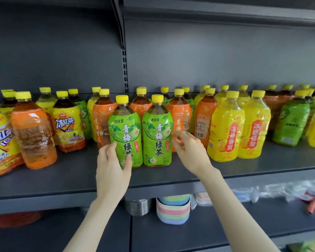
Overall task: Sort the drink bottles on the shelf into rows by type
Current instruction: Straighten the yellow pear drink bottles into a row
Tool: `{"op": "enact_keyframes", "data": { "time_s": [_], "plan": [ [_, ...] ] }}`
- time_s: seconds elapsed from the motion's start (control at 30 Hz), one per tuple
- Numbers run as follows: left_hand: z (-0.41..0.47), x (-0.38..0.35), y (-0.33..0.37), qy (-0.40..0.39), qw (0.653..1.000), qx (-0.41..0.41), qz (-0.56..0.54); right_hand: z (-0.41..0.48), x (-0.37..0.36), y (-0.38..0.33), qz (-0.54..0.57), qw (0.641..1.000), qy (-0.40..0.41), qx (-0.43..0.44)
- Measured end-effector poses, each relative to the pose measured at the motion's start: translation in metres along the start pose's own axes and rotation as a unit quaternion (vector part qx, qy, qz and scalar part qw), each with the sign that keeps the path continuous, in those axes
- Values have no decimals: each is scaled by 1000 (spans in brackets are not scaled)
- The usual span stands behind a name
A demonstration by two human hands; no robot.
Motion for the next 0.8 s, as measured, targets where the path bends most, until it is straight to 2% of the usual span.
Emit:
{"op": "enact_keyframes", "data": {
  "time_s": [0.13,0.27,0.57,0.8],
  "plan": [
    [-9,-10,40,7,997,-76,-14,-9,34,23,19,1000,22,5],
    [-27,-41,94,-18,993,-97,-62,-29,76,66,8,1000,25,-4],
    [-103,-139,178,-59,987,-40,-146,-87,134,183,11,999,-9,-44],
    [-80,-193,202,-35,987,-27,-155,-60,143,234,53,998,11,-30]
  ]
}}
Point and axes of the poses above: each hand's wrist, its own z-axis towards the middle knuckle, its own x-axis out of the back of the hand, y = z × x, the point moved 2 cm from there along z, towards the middle knuckle, and after that the axes turned 12 degrees about -z, right-handed, at the moved point
